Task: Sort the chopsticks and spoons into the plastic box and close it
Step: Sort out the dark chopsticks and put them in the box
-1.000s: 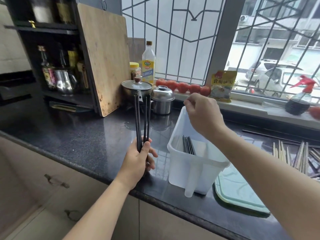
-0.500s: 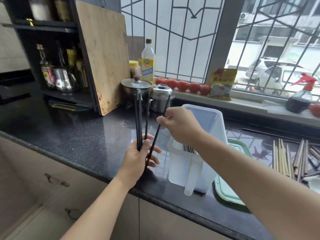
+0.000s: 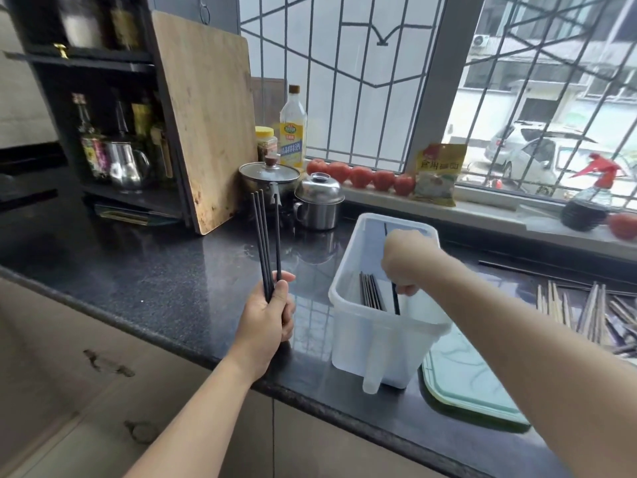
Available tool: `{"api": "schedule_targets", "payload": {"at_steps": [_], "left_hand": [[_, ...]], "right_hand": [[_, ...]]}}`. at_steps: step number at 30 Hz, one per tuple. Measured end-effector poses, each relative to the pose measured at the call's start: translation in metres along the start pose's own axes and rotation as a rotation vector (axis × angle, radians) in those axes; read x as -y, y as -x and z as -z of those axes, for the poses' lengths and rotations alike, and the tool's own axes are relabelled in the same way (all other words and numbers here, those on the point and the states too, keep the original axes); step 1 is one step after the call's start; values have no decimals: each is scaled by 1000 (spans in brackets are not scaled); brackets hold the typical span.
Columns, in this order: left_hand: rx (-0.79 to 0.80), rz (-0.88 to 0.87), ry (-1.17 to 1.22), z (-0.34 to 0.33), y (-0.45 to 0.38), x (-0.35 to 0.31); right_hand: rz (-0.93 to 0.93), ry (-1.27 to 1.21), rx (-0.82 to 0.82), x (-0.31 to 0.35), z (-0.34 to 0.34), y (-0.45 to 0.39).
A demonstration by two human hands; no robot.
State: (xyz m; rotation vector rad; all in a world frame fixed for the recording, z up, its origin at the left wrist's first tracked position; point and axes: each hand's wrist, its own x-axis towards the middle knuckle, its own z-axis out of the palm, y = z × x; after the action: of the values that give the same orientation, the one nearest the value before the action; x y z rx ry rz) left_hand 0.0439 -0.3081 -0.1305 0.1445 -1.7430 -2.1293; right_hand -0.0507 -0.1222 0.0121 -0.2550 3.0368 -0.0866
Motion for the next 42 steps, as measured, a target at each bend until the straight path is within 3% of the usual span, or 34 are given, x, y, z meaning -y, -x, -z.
{"api": "schedule_targets", "payload": {"at_steps": [5,13,16,19,22,25,34,36,40,42], "left_hand": [[18,22,33,1,0,-1],[20,24,-44,-1,2,-4],[19,34,-66,-2,2,-5],[34,15,-106,-1,2,-5],[55,-54,-96,0,3,-2],[85,-116,-122,-3,5,0],[149,-123,-163,-5,7,2],[107,-91,-116,-4,7,0],[-5,-32,-34,3,0,3],[-13,-27,-10,4,-2,4]], "right_hand": [[-30,-127,155,2,-20,-12],[-8,-158,-14,-1,-16,-15],[87,-189,-257,1,-16,-13],[262,-451,-573,12,-3,1],[421,-590,-427,33,10,20],[521,-532,-221,52,-1,34],[530,-632,-221,55,-17,34],[503,-748,-345,55,-15,39],[408,-1320,-791,37,16,54],[341,-1186,-967,20,37,53]]}}
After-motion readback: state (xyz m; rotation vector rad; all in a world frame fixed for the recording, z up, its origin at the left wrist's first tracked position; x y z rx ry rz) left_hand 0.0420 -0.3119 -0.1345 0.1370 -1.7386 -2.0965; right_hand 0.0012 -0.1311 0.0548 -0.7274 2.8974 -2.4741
